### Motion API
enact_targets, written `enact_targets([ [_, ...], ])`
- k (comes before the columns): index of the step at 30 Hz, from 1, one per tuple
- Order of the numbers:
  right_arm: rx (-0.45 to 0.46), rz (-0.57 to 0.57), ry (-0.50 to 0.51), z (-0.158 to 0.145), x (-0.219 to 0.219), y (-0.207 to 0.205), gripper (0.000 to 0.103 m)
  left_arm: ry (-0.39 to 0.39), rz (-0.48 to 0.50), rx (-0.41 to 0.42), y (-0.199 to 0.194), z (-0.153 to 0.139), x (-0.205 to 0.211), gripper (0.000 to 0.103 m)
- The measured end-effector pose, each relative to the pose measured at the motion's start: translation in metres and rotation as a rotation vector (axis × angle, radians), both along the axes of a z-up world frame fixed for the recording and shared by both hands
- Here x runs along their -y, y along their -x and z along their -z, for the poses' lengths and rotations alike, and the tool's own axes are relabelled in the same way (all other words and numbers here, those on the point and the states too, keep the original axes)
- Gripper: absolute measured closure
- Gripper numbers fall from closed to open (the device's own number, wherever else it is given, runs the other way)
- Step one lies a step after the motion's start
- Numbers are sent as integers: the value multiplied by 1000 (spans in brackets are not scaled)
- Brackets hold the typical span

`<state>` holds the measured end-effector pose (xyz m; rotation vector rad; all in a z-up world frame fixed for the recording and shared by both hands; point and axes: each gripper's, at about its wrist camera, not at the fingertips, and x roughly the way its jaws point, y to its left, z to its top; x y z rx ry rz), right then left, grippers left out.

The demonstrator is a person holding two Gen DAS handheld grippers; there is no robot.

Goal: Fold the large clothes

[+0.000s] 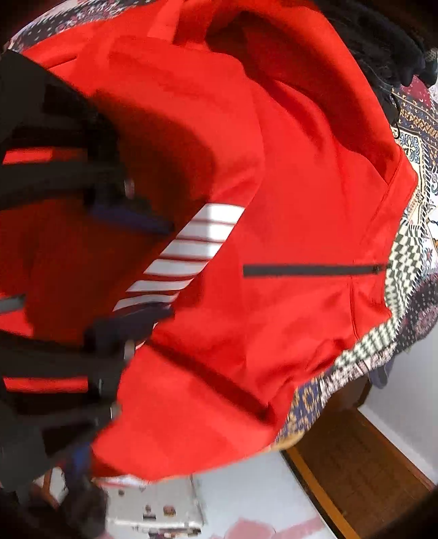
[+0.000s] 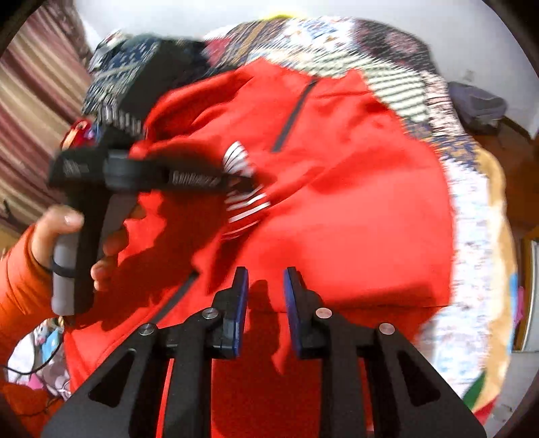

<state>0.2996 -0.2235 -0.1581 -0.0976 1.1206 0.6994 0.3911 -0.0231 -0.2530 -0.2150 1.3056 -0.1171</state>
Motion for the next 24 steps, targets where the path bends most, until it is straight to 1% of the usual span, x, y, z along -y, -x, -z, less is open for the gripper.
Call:
enact_targets([
  [1, 13, 21, 0, -2, 5, -4, 83, -7, 1, 8, 0, 1, -1, 86],
  [2, 38, 63, 14, -4, 13, -10, 82, -5, 5, 21, 1, 0, -2, 94],
  [4, 90, 135, 61, -2, 19, -21, 80, -3, 6, 52, 5, -6, -5, 97],
  [6, 111, 187, 105, 5, 22, -30, 79, 8, 6, 97, 10, -18, -12, 98],
  [9, 90, 214, 126, 16, 23, -47, 79, 22, -3, 197, 22, -50, -28, 99],
  [13, 182, 175, 176, 20, 15, -37, 77, 54, -18, 325, 51, -93, -53, 99],
  [14, 201, 166, 188, 20, 13, -34, 76, 72, -16, 352, 60, -100, -59, 99],
  [16, 224, 162, 193, 21, 15, -34, 75, 102, -18, 374, 76, -104, -65, 99],
  [18, 218, 175, 185, 23, 19, -37, 75, 116, -17, 358, 92, -98, -70, 99],
  [20, 207, 188, 173, 21, 21, -37, 75, 87, -8, 316, 109, -78, -71, 99],
  [22, 203, 197, 167, 21, 21, -36, 74, 53, 2, 258, 122, -55, -71, 97],
  [24, 210, 199, 176, 22, 20, -34, 74, 23, 3, 168, 133, -28, -73, 94],
])
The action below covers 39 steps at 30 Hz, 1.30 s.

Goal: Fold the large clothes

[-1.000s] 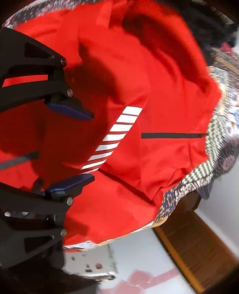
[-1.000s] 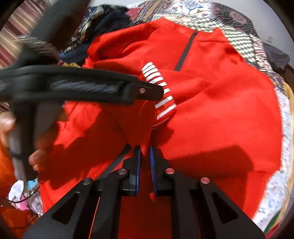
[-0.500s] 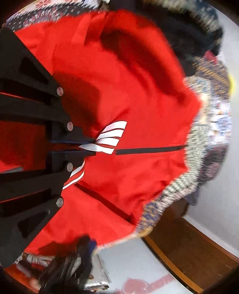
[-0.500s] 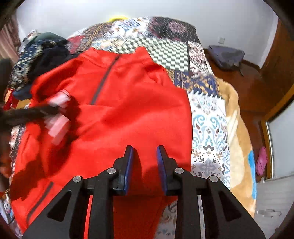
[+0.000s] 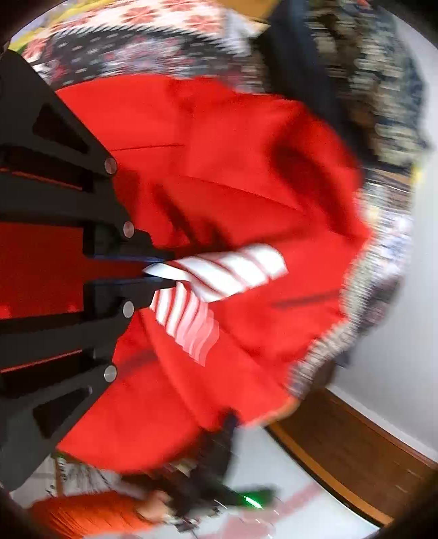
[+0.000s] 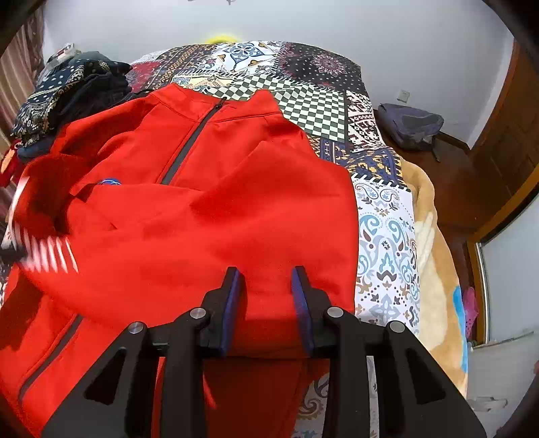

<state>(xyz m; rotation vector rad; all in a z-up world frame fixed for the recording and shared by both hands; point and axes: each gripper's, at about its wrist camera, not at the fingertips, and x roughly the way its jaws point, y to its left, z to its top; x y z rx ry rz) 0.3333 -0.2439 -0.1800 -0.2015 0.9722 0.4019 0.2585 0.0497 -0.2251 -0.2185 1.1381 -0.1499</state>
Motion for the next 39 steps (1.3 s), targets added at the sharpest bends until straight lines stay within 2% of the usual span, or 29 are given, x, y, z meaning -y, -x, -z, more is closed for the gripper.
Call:
enact_targets([
  [3, 16, -4, 26, 1, -5, 5, 74, 9, -8, -80, 10, 25, -5, 89],
  [6, 25, 3, 41, 1, -6, 7, 73, 29, -8, -74, 13, 20, -8, 84],
  [7, 26, 7, 43, 1, -6, 7, 73, 21, -10, -75, 12, 17, -8, 75],
  [8, 25, 9, 43, 1, -6, 7, 73, 2, -15, -68, 11, 13, -8, 61],
  [10, 23, 17, 36, 0, -5, 8, 72, -49, -24, -42, 11, 3, -10, 47],
  [14, 19, 20, 25, -2, -3, 10, 71, -25, -24, -17, 7, -14, -20, 43],
  [21, 17, 25, 18, -2, -2, 12, 70, -38, -84, 47, -4, -35, -39, 42],
  [25, 17, 27, 16, -2, -2, 11, 69, -46, -120, 50, -9, -35, -53, 41],
  [28, 14, 26, 14, -2, -2, 11, 68, -70, -130, 32, -13, -23, -61, 35],
  [30, 15, 26, 17, -2, -2, 10, 67, -72, -147, 6, -19, -9, -70, 35],
  [33, 20, 26, 27, -1, -4, 10, 66, -18, -166, -22, -30, 7, -80, 35],
  [36, 22, 29, 33, -1, -5, 10, 66, 135, -168, -29, -44, 19, -81, 35],
  [37, 22, 31, 33, 0, -5, 10, 65, 165, -160, -25, -48, 20, -78, 35],
  [39, 22, 35, 34, 0, -5, 9, 65, 187, -124, -3, -56, 21, -68, 35],
])
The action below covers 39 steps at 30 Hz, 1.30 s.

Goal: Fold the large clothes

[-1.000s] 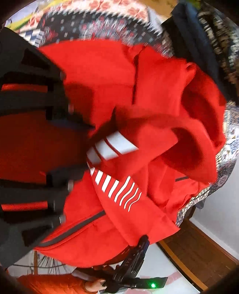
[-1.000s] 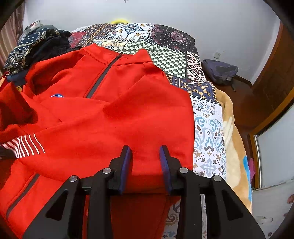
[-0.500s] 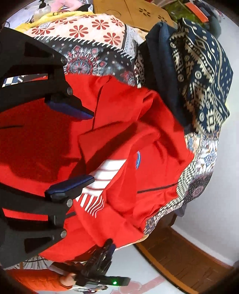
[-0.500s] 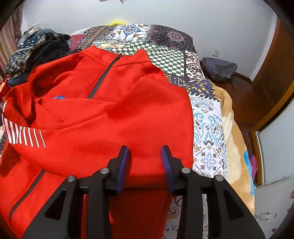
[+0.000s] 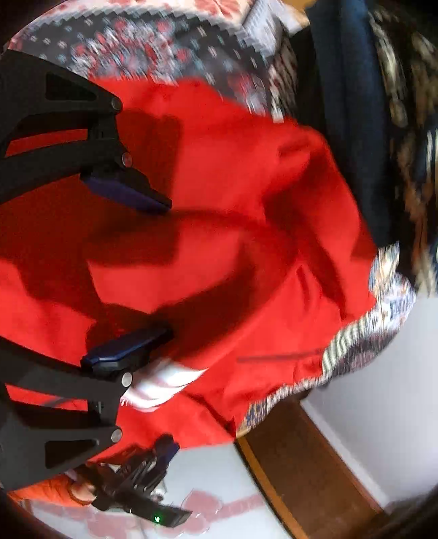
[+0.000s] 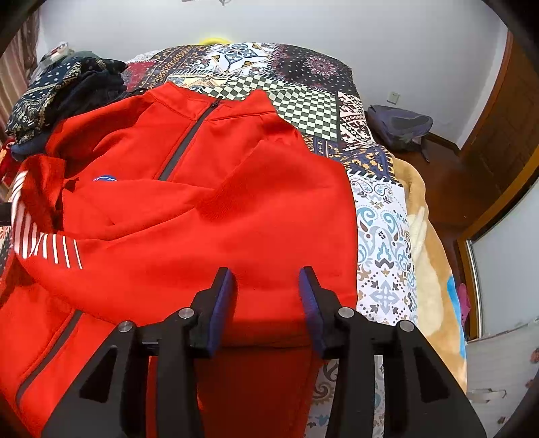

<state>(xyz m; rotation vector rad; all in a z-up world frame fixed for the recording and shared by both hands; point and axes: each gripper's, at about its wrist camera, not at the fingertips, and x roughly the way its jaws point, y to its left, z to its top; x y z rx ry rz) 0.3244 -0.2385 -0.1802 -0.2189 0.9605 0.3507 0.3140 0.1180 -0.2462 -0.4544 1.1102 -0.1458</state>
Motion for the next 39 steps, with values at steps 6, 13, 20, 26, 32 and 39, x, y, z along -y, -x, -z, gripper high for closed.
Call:
enact_targets([
  [6, -11, 6, 7, -1, -2, -4, 63, -82, 67, 36, -6, -12, 20, 93],
  [13, -25, 49, -25, -1, 4, -14, 62, 0, 23, 90, 22, -67, -10, 97],
  [20, -39, 100, -69, 0, 9, -23, 62, -119, -29, 132, 45, -112, -34, 97],
  [26, -37, 119, -64, -4, 11, -21, 62, -139, -74, 63, 57, -78, -48, 97],
  [32, -50, 131, -89, -12, 17, -15, 62, -41, -114, -34, 55, -23, -53, 62],
  [39, -64, 147, -122, -21, 25, -8, 62, 37, -116, -106, 30, 21, -36, 62],
])
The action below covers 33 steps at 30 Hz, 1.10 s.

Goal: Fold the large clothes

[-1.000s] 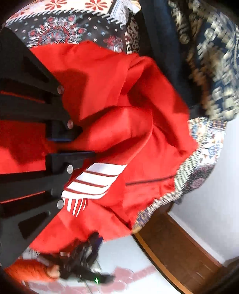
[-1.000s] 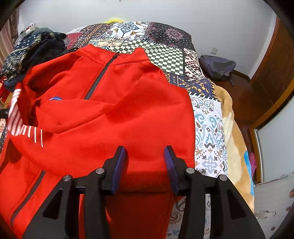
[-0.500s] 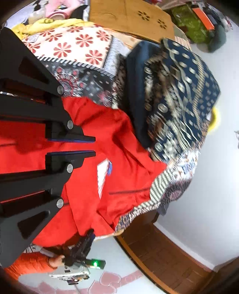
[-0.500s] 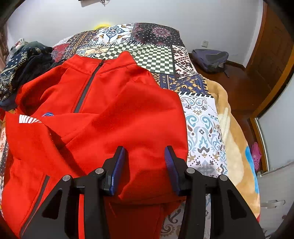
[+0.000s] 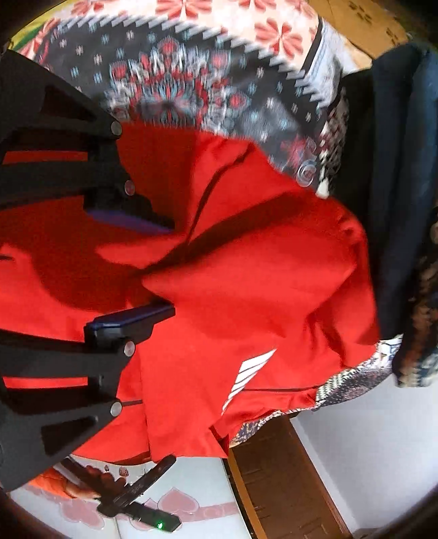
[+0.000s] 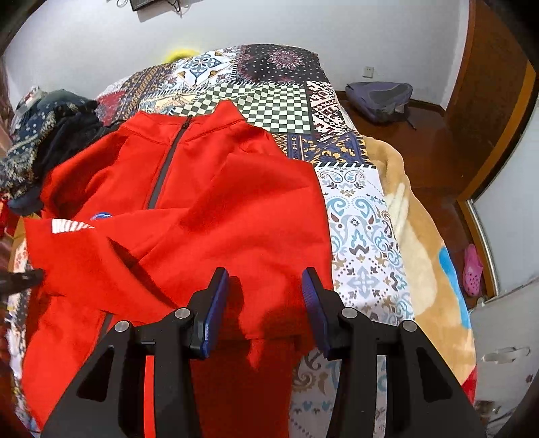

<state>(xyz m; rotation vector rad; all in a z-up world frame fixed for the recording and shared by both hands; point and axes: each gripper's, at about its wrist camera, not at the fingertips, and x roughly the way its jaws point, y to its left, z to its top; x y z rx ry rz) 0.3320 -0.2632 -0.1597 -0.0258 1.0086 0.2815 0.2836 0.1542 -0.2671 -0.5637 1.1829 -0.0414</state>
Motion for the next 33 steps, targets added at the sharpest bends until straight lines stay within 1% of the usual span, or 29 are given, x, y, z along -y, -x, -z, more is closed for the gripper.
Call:
enact_targets([
  [1, 5, 3, -7, -2, 1, 1, 62, -16, 10, 17, -2, -1, 4, 63],
  [2, 10, 5, -11, -5, 3, 1, 62, -32, 24, 46, -4, -5, 9, 78],
  [4, 24, 6, -15, -10, 4, 0, 62, -81, 40, 92, -4, -16, 19, 92],
  [5, 31, 6, -13, -12, 5, 0, 62, -95, 44, 113, -4, -22, 21, 96],
  [8, 50, 2, 6, -16, 3, -7, 62, -113, 51, 193, 4, -52, 24, 101],
  [11, 50, -8, 35, -12, -4, -16, 62, -87, 42, 261, 16, -83, 21, 101],
  [14, 16, -31, 87, 2, -11, -28, 62, -114, 34, 315, 30, -111, 19, 101],
  [16, -21, -41, 108, 16, -15, -35, 62, -144, 26, 334, 39, -122, 16, 101],
  [18, -10, -35, 95, 21, -14, -36, 60, -165, 36, 320, 44, -123, 14, 100],
  [19, -6, -34, 90, 20, -14, -35, 59, -196, 39, 296, 44, -119, 15, 98],
  [21, -8, -33, 84, 19, -13, -34, 58, -286, 32, 242, 46, -107, 16, 96],
  [23, -11, -31, 79, 19, -12, -33, 58, -340, 32, 192, 49, -92, 18, 92],
  [24, -12, -34, 79, 19, -11, -32, 58, -362, 27, 154, 49, -82, 17, 91],
  [26, -11, -34, 81, 17, -11, -31, 58, -359, 25, 113, 54, -68, 10, 86],
  [27, -13, -33, 82, 17, -10, -31, 58, -345, 24, 95, 54, -62, 9, 86],
  [29, -17, -32, 82, 14, -11, -30, 58, -333, 31, 82, 58, -57, 8, 85],
  [31, -22, -35, 83, 10, -11, -30, 58, -350, 45, 88, 57, -59, 11, 85],
  [33, -18, -38, 78, 5, -11, -29, 58, -370, 62, 116, 51, -67, 16, 81],
])
